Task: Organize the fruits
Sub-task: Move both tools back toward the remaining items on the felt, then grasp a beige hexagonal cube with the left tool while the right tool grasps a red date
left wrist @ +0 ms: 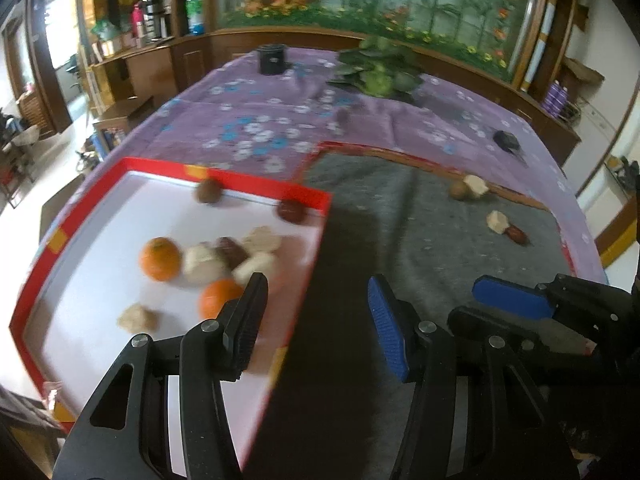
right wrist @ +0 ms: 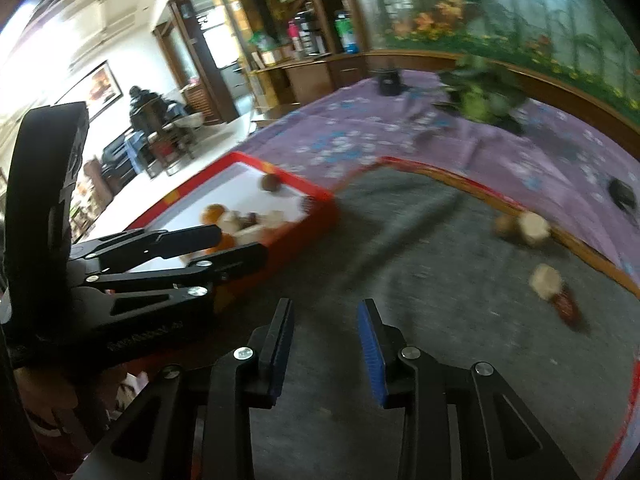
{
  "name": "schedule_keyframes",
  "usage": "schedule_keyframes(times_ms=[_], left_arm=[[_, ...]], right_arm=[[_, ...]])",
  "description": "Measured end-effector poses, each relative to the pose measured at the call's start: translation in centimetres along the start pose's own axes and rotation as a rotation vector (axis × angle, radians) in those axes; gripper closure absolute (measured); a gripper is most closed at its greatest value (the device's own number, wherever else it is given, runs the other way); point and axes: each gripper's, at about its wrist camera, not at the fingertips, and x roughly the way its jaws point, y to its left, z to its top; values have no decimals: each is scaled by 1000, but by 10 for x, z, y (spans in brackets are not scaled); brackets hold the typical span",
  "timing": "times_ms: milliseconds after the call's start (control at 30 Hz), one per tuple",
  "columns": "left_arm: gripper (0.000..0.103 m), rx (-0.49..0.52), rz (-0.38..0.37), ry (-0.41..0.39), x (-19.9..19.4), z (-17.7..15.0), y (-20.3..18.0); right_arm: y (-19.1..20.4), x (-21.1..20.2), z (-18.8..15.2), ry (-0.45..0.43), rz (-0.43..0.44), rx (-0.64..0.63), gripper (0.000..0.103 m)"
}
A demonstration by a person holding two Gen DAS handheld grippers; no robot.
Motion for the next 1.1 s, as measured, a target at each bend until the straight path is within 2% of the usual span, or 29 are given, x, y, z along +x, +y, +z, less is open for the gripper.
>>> schedule_keyframes(times_ms=[400, 533, 667, 867, 900, 967, 1000, 1100], left_arm=[[51, 84, -89, 68, 33, 15, -63], [51, 90, -104, 88, 44, 22, -75], [51, 95, -103, 94, 50, 27, -80], [51, 103, -116, 110, 62, 36, -90], [51, 103, -121, 115, 64, 37, -92], [51, 103, -126, 122, 67, 39, -96], [51, 106, -125, 121, 68, 40, -99], [51, 122, -132, 122, 71, 42, -110]], right_arm=[[-104, -30, -20, -20, -177, 159, 65], [-120, -22, -7, -27, -207, 123, 65], [-125, -8, 5, 18, -266, 29, 65], [-140, 11, 7, 72, -247, -8, 61], [-142, 13, 7, 78, -235, -7, 62], [-145, 12, 5, 67, -237, -13, 79], [-148, 10, 4, 67, -217, -4, 84], [-151, 2, -1, 64, -200, 12, 87]])
